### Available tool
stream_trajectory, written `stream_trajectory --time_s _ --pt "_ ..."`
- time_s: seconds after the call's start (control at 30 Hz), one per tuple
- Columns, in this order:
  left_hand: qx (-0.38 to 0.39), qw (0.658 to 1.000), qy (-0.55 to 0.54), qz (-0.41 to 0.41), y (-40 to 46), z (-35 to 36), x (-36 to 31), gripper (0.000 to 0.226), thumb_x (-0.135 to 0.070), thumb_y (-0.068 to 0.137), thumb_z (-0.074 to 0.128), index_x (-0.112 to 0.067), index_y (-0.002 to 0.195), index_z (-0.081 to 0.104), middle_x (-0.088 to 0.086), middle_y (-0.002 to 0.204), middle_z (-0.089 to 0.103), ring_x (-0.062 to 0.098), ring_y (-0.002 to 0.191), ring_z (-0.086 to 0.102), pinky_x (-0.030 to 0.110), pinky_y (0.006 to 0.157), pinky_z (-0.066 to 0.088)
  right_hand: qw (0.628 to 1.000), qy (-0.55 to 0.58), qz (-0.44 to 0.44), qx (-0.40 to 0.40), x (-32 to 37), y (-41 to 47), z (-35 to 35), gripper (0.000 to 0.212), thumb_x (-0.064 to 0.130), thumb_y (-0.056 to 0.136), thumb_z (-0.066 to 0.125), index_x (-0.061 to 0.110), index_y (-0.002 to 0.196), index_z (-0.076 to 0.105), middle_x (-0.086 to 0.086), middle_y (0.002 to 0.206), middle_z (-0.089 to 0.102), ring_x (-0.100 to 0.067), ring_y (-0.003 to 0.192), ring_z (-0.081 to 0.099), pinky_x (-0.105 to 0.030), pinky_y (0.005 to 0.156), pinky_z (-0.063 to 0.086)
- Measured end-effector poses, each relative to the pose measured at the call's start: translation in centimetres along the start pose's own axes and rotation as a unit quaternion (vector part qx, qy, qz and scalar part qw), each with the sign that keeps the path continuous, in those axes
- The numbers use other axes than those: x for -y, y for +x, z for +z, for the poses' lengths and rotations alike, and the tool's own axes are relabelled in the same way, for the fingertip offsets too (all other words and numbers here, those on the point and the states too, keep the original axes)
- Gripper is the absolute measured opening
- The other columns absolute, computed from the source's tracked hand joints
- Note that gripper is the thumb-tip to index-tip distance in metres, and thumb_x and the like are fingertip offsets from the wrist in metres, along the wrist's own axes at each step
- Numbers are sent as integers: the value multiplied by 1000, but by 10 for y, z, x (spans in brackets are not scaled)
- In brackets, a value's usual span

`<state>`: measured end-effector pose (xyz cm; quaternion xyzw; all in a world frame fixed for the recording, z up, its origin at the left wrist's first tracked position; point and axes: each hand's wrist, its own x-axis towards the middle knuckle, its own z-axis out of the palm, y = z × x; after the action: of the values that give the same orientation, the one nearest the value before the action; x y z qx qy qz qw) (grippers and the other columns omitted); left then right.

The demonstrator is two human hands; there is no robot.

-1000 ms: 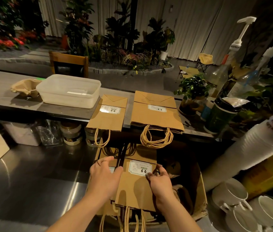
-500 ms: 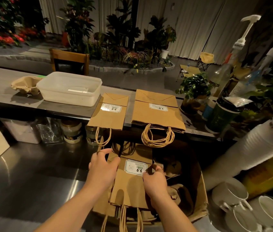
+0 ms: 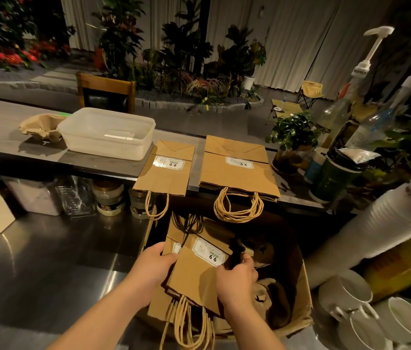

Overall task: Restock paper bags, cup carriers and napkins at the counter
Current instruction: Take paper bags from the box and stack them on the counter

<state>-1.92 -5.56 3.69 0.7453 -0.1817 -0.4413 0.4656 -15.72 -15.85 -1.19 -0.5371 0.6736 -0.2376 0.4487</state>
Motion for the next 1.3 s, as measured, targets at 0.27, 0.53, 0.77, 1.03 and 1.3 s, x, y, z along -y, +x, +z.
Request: stream_trajectory --time_s 0.27,0.53,0.77,1.03,1.3 --pt "59 998 -5 -4 -3 -1 0 26 -19 98 68 -27 121 61 -4 100 79 14 89 77 34 74 61 998 43 18 31 -6 -3 -8 61 5 93 68 21 140 34 -12 144 48 -22 103 56 -24 68 52" --pt "62 998 5 -9 -2 -6 1 22 -19 99 64 -27 120 61 -4 98 79 18 91 77 44 86 61 985 132 77 84 0 1 -18 59 19 98 65 17 148 35 -11 119 64 -26 98 67 -50 89 59" --pt "96 995 0 -7 -8 -6 4 31 -18 99 64 -28 127 56 1 103 79 21 91 77 39 78 62 975 149 96 132 3 -8 -20 46 22 102 59 20 146 45 -8 108 73 -28 96 72 -48 82 63" --pt "86 995 -50 -27 -8 -2 8 45 -24 96 65 -29 139 53 -2 107 78 25 104 74 51 98 56 967 171 81 169 8 -17 -28 47 18 104 57 24 148 42 -7 105 75 -27 93 74 -52 83 62" --pt "73 995 -60 -8 -6 10 9 37 -32 101 61 -31 137 54 -8 113 76 17 109 69 40 98 52 961 184 40 202 10 -21 -32 40 15 102 59 26 140 51 -4 104 77 -24 89 77 -47 76 64"
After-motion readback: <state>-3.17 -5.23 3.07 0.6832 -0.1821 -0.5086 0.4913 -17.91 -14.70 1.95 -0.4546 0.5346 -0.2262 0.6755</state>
